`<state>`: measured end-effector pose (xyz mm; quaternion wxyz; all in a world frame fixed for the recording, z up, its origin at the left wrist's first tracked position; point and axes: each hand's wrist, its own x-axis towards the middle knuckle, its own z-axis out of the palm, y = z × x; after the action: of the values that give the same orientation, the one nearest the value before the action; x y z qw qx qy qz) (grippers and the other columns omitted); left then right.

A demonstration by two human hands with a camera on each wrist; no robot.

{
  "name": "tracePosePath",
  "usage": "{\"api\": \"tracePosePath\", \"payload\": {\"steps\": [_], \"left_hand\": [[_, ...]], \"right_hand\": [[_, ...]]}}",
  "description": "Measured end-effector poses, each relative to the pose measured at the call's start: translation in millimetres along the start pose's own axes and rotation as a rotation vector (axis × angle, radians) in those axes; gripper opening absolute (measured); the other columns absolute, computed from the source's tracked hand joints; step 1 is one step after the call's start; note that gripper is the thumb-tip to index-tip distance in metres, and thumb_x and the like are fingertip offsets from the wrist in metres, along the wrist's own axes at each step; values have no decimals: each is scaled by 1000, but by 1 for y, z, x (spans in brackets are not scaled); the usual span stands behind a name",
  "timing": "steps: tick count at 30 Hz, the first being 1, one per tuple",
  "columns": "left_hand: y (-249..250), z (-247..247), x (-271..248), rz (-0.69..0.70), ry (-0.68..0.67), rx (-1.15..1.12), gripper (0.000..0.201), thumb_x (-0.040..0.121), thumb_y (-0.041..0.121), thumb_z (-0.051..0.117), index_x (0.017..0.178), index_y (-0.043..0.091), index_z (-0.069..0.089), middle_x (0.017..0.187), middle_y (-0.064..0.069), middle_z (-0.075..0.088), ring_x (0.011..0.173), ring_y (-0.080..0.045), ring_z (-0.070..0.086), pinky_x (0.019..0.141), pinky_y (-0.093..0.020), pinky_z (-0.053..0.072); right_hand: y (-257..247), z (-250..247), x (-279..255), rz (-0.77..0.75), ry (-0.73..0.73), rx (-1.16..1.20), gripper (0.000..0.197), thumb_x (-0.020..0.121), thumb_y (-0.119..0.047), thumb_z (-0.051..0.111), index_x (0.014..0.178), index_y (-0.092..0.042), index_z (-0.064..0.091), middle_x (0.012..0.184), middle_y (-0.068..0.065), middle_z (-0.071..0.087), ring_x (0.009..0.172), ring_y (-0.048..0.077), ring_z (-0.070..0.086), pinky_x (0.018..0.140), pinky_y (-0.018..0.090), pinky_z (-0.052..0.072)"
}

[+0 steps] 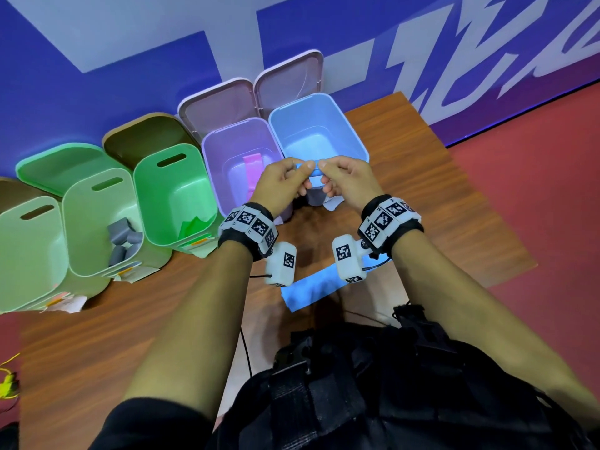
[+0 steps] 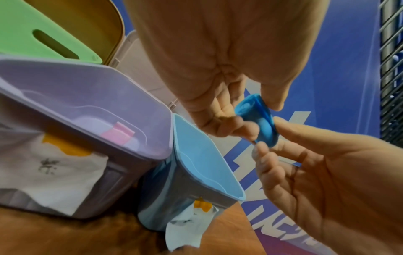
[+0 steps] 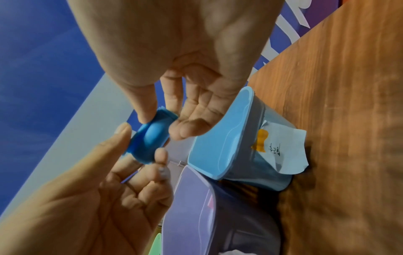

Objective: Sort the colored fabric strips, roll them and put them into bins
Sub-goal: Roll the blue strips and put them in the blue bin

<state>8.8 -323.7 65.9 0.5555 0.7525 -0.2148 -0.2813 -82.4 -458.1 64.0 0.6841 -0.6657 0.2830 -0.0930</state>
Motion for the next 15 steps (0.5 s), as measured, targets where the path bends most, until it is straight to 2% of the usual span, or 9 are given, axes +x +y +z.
{"api": "tracePosePath", "payload": {"steps": [3, 6, 10, 13, 15], "left_hand": [[-2, 12, 11, -39, 4, -32, 19, 99, 22, 58, 108, 6, 65, 80, -7, 66, 62, -9, 60, 59, -18, 46], [-8, 18, 22, -83, 43, -50, 20, 95, 16, 64, 114, 8, 63, 83, -11, 64, 69, -12, 63, 64, -17, 49], [-15, 18, 38, -122, 77, -47, 24, 91, 6, 68, 114, 4, 63, 77, 0, 56, 60, -2, 58, 66, -14, 48], [-23, 15, 51, -139, 81, -15, 25, 88, 4, 71, 113, 4, 66, 78, 4, 61, 57, 1, 60, 65, -14, 48], [-28, 13, 57, -158, 68, 9, 28, 87, 6, 73, 114, 7, 67, 74, 4, 63, 58, 0, 61, 65, -14, 48]], "right_hand": [[5, -10, 9, 33, -8, 7, 20, 97, -19, 63, 108, -3, 67, 80, 7, 63, 56, 16, 54, 62, 31, 50], [11, -17, 21, 62, -21, -19, 20, 95, -19, 67, 112, -8, 67, 89, 13, 68, 58, 15, 57, 67, 35, 52], [16, -18, 39, 133, -7, 30, 25, 91, -11, 70, 115, -5, 66, 83, 15, 64, 66, 22, 59, 75, 42, 52], [21, -17, 52, 183, -3, 45, 24, 90, -4, 70, 113, -7, 65, 84, 14, 65, 76, 29, 64, 85, 51, 55], [24, -14, 59, 202, -1, 22, 25, 89, -2, 70, 113, -8, 65, 86, 14, 65, 78, 30, 65, 85, 53, 55]]}}
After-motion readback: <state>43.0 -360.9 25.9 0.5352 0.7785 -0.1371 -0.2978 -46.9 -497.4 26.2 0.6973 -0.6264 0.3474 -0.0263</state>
